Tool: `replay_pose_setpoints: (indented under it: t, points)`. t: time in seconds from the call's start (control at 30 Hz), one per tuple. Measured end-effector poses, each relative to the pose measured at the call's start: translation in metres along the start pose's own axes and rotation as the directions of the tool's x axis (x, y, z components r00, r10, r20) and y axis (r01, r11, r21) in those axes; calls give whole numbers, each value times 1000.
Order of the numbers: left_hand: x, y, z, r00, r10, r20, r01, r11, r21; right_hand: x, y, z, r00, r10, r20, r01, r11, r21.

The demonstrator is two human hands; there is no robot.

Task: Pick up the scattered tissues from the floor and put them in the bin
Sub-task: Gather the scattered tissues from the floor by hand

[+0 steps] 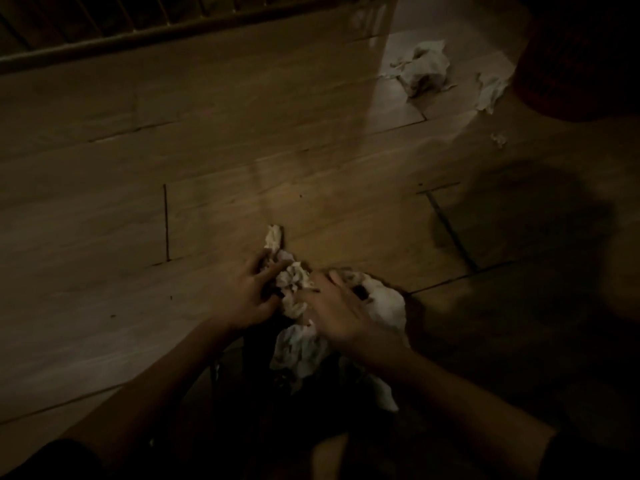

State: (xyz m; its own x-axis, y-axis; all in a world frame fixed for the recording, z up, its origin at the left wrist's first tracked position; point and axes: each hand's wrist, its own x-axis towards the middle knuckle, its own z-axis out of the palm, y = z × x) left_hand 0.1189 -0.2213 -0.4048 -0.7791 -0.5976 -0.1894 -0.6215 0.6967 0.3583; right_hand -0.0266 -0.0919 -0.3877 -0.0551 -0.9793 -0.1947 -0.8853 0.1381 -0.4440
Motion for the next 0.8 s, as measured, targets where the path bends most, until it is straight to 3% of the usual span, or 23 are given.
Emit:
replay_pose_setpoints:
  t: [0.13,0.23,0.33,0.37,0.43,0.47,0.53,0.6,0.67,0.8]
  points:
    - [-3,-3,-2,999,2,-50,-2,1000,-7,11,27,-7,993,-15,-116,18,1000,20]
    - [-3,2,-16,993,-44,-106,36,996,-76,8,46,-34,970,167,-177,-120,961,251]
    - [-16,21,-24,989,12,-148,-33,990,-138,-17,51,-51,965,157,-209,-82,941,329]
    - [-22,30,-21,990,46,-131,-65,988,-143,-28,51,-50,976,145,-165,-87,944,318]
    - [-36,46,-7,997,68,20,-62,979,-194,-54,46,-42,983,172,65,-183,954,238]
    - [-42,53,3,991,66,113,-46,984,-171,-66,43,-35,965,198,173,-222,967,128]
    - [-52,63,16,965,33,261,-34,999,-3,-85,35,-18,958,184,221,-167,982,-92]
    - [-61,64,22,939,9,345,-34,997,67,-96,23,-1,967,172,191,-140,976,-169]
    - [-69,63,26,929,2,370,-39,995,93,-99,17,13,986,155,63,-137,964,-227]
    - [-74,68,32,954,-5,299,-54,981,188,-103,30,24,987,60,-151,-89,977,-195]
